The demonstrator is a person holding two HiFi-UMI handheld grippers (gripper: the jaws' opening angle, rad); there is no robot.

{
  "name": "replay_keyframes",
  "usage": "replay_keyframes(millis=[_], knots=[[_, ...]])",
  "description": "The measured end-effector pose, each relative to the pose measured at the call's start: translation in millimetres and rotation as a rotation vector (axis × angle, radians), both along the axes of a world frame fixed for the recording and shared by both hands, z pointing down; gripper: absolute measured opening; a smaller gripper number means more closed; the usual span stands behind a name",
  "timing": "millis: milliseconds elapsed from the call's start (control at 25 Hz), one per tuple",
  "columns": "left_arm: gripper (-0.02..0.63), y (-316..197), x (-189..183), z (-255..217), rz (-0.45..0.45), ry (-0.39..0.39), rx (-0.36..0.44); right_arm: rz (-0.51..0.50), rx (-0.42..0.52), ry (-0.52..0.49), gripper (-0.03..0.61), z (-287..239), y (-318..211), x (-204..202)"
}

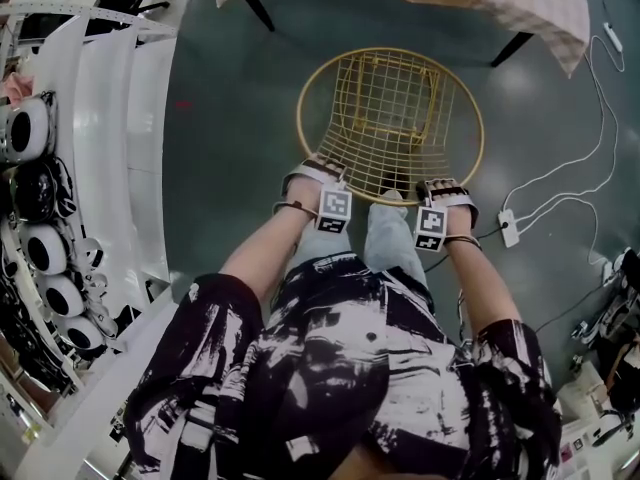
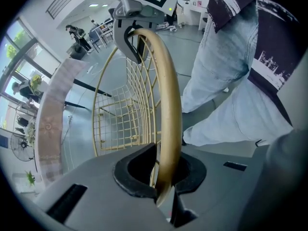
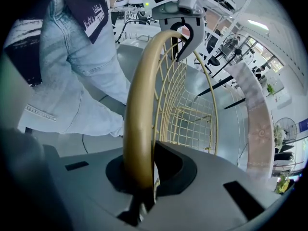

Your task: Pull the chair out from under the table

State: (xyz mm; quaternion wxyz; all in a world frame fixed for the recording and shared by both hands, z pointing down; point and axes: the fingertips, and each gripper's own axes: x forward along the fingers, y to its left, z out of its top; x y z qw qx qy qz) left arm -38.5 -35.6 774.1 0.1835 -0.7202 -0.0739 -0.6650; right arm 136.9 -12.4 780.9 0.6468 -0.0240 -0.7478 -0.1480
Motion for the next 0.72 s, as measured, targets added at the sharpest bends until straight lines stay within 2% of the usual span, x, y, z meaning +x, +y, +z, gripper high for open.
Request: replay_keyframes(millis=[80,160,200,280,360,400,520,600,640,720], knots=[[0.025,2.6,-0.1,-0.1,-0.002,0.001,-0.028,-0.036,-0.007,0.003,0.012,-0.8,4.6,-0.3],[0.028,6.6,0.1,-5.1,-0.018,0.007,-0.084,-0.054,-0.042,-0.015,0.038,-7.4,10.1,-1.2],[0.05,8.1,-0.4,-9.1,-0.027,0.009,-0.115,-0.056,-0.064,-0.035,0.055,-13.4,12.1,-1.7],[0.094,10.1,-4.6,-19.1,-0.043,0.001,-0.177,-0.057,-0.105,-0.08,0.055,-30.4,14.7,-1.6],[0.11,12.2,-11.9,-32.0,-0.064,-0.011,-0.252,-0.063,-0.136,-0.128,0.098,-52.6,16.1,1.3],[0.106,13.1,-16.1,-40.6,-0.081,-0.015,-0.297,-0.06,-0.153,-0.155,0.097,-66.1,16.7,2.9],[0.115,9.6,-28.0,-79.8,-0.169,-0.006,-0.433,0.012,-0.179,-0.277,0.097,-116.2,6.7,1.8],[0.104,-6.1,-28.4,-114.2,-0.241,0.056,-0.468,0.111,-0.15,-0.392,0.097,-155.1,-16.9,-4.6],[0.1,-19.5,-24.0,-132.7,-0.283,0.115,-0.461,0.171,-0.12,-0.458,0.094,-175.8,-34.0,-8.4],[0.087,-54.7,-5.5,-174.3,-0.381,0.292,-0.41,0.295,-0.036,-0.606,0.088,-220.8,-75.0,-15.1]])
